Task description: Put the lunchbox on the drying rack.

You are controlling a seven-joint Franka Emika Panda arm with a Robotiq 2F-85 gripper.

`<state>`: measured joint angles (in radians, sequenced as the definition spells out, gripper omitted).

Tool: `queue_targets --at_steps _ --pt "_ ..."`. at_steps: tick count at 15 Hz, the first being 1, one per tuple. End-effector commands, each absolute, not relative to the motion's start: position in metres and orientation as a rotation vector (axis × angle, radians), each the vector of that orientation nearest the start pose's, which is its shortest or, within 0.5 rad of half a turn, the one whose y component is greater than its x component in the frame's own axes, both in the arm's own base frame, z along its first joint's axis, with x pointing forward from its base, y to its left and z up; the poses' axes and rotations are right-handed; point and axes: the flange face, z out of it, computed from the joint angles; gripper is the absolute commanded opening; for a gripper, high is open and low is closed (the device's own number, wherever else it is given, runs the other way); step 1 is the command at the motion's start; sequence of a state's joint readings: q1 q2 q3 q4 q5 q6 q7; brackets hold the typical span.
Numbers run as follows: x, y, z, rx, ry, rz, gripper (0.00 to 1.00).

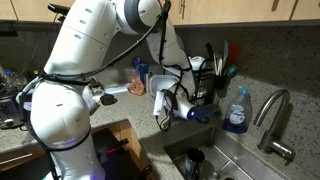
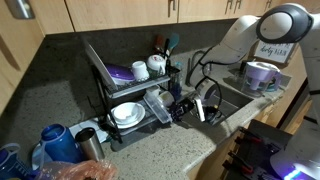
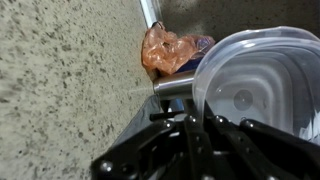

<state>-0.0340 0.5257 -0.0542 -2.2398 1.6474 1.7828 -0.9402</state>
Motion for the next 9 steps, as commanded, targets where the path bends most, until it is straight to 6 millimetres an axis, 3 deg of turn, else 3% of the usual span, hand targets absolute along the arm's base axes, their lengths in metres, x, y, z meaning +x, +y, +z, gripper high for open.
queue_targets --at_steps 1,9 --pt "0.517 0.034 0.139 -1.692 0.449 -0.019 0.02" --pt "0.546 0.024 0.133 -1.702 0.477 -0.032 0.02"
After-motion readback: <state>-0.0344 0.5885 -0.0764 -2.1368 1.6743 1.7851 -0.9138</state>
